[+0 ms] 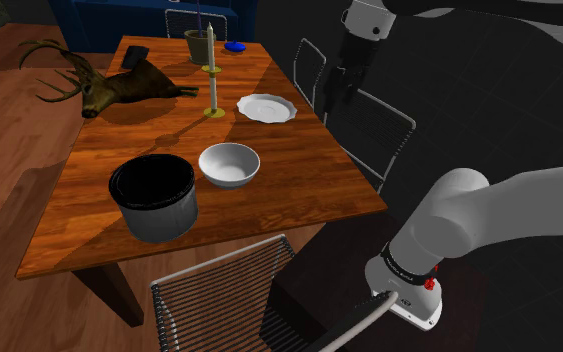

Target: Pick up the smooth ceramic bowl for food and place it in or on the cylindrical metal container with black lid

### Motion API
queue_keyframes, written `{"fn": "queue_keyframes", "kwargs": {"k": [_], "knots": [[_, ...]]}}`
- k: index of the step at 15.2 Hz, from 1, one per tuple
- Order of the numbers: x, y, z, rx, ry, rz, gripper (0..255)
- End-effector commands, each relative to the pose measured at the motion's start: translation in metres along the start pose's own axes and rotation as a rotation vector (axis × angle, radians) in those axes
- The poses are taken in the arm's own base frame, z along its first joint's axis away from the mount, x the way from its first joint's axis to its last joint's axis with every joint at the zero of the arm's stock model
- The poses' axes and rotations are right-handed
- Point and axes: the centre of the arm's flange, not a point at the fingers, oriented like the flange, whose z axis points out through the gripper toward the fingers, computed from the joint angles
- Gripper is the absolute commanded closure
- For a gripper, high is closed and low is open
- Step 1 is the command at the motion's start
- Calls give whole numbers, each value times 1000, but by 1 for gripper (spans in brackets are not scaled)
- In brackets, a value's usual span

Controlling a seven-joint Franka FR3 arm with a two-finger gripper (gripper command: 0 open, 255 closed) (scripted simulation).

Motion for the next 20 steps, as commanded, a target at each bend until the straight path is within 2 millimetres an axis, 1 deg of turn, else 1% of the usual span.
{"fn": "queue_keyframes", "kwargs": {"k": [1, 11, 20], "knots": [[0, 0, 0, 0, 0, 0, 0], [87, 24, 100, 148, 1, 29, 0], [165, 35, 193, 282, 2, 56, 0]]}}
